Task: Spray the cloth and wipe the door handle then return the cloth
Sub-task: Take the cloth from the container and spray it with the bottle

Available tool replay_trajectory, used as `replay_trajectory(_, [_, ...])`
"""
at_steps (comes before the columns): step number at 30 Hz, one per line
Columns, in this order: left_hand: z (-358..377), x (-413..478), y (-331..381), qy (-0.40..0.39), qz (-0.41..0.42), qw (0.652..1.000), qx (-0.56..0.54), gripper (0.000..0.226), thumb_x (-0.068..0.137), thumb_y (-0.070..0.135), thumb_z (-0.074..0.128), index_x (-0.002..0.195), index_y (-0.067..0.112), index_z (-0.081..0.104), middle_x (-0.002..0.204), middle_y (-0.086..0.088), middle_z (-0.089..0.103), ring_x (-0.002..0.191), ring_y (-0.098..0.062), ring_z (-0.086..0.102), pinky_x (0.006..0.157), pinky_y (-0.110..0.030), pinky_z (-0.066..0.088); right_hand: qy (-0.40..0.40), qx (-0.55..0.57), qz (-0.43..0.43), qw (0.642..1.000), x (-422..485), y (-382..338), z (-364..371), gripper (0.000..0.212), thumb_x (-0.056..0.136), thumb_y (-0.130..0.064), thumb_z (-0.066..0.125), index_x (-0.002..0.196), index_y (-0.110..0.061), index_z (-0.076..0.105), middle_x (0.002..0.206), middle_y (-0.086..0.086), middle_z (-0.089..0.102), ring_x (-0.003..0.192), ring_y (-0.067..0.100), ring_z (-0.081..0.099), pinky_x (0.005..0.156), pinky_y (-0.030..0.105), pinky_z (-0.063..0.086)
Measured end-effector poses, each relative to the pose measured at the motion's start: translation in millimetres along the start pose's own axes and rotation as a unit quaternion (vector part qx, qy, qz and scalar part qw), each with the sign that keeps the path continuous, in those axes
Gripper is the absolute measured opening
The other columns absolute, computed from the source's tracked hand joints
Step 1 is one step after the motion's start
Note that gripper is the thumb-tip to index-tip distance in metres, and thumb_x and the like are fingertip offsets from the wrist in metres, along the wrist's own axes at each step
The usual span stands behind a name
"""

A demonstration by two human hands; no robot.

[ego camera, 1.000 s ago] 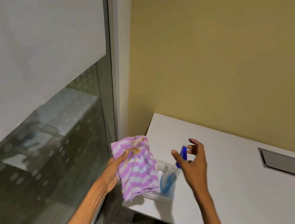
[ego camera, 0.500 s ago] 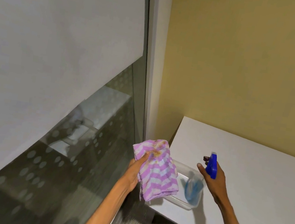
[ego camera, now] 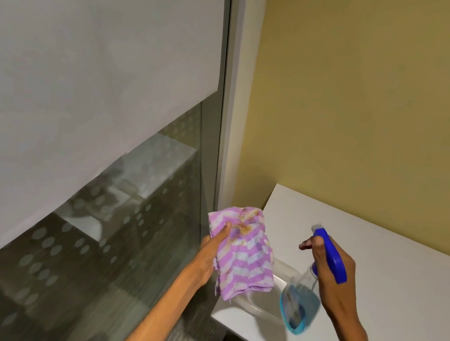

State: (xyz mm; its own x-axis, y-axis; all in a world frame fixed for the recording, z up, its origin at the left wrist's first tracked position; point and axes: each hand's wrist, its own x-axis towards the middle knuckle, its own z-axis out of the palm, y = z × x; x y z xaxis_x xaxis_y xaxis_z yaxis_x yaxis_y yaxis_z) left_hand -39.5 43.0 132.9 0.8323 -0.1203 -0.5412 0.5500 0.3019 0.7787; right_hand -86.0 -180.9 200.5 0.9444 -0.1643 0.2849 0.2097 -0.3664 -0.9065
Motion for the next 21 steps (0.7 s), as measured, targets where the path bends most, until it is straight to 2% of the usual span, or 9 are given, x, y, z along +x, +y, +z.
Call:
replay_trajectory(2, [5,3,-3,0.015,0.035,0.999,-0.021,0.045,0.088,0.046,0.065,0.114,0.010,0.062,0.126,-0.026,0.063,0.116,-0.040,0.063,0.100,-0.052,0.052,-0.002,0.008,0.007,1.000,-12,-8,6,0.058,0.086,-0.062,0.042,0.071,-0.012,0.066,0.052,-0.011,0.057,0.050,0.007,0.050,0.055,0.014,0.040])
replay_trajectory(3, [8,4,-3,0.016,0.048,0.998,-0.031,0.054,0.081,0.050,0.070,0.115,0.009,0.062,0.128,-0.027,0.062,0.118,-0.042,0.061,0.103,-0.055,0.049,-0.007,0.007,0.017,1.000,-19,-9,11,0.059,0.086,-0.063,0.042,0.067,-0.013,0.065,0.051,-0.012,0.055,0.049,0.008,0.048,0.055,0.015,0.039])
replay_trajectory(5, [15,7,-1,0.036,0.056,0.997,-0.038,0.062,0.075,0.051,0.069,0.116,0.006,0.063,0.123,-0.026,0.065,0.110,-0.038,0.066,0.096,-0.051,0.054,-0.018,0.001,0.053,0.998,-31,-7,24,0.065,0.079,-0.080,0.039,0.055,-0.021,0.055,0.047,-0.010,0.048,0.048,0.008,0.042,0.055,0.019,0.036])
replay_trajectory(7, [19,11,-1,0.038,0.069,0.996,-0.034,0.058,0.086,0.049,0.061,0.123,0.005,0.062,0.107,-0.017,0.073,0.093,-0.026,0.073,0.075,-0.040,0.063,-0.019,-0.010,0.094,0.995,-41,1,36,0.075,0.067,-0.094,0.031,0.049,-0.022,0.046,0.044,-0.007,0.042,0.045,0.007,0.038,0.055,0.020,0.036])
replay_trajectory(10, [23,15,-3,0.025,0.078,0.996,-0.022,0.043,0.097,0.045,0.052,0.120,0.011,0.063,0.087,-0.002,0.077,0.075,-0.014,0.076,0.059,-0.027,0.060,-0.013,-0.020,0.129,0.991,-47,11,45,0.106,0.063,-0.099,0.019,0.056,0.001,0.055,0.046,-0.002,0.045,0.044,0.007,0.040,0.057,0.023,0.039])
replay_trajectory(12, [28,11,-1,0.027,0.076,0.997,-0.021,0.043,0.095,0.048,0.055,0.118,0.013,0.063,0.080,0.002,0.078,0.073,-0.013,0.076,0.060,-0.029,0.061,0.003,-0.023,0.133,0.991,-48,11,47,0.104,0.064,-0.098,0.017,0.055,0.001,0.049,0.048,0.004,0.045,0.046,0.012,0.041,0.056,0.025,0.038])
replay_trajectory(15, [32,11,-4,0.040,0.066,0.997,-0.026,0.053,0.087,0.053,0.064,0.120,0.011,0.064,0.088,-0.003,0.077,0.080,-0.018,0.075,0.073,-0.037,0.062,0.030,-0.044,0.136,0.989,-46,8,50,0.098,0.062,-0.099,0.016,0.052,-0.006,0.044,0.048,0.008,0.046,0.047,0.017,0.043,0.052,0.025,0.037])
replay_trajectory(18, [34,11,-7,0.045,0.076,0.996,-0.021,0.050,0.087,0.051,0.062,0.117,0.012,0.065,0.077,0.002,0.077,0.073,-0.014,0.075,0.066,-0.033,0.060,0.046,-0.079,0.133,0.987,-46,6,53,0.112,0.061,-0.099,0.010,0.051,0.003,0.055,0.045,0.009,0.052,0.043,0.017,0.048,0.054,0.021,0.038])
replay_trajectory(21, [34,10,-7,0.037,0.078,0.996,-0.020,0.044,0.090,0.049,0.059,0.116,0.014,0.064,0.088,-0.001,0.077,0.078,-0.016,0.076,0.068,-0.034,0.061,0.045,-0.102,0.125,0.986,-48,5,53,0.115,0.062,-0.099,0.008,0.052,0.003,0.060,0.044,0.007,0.056,0.043,0.015,0.053,0.056,0.016,0.038])
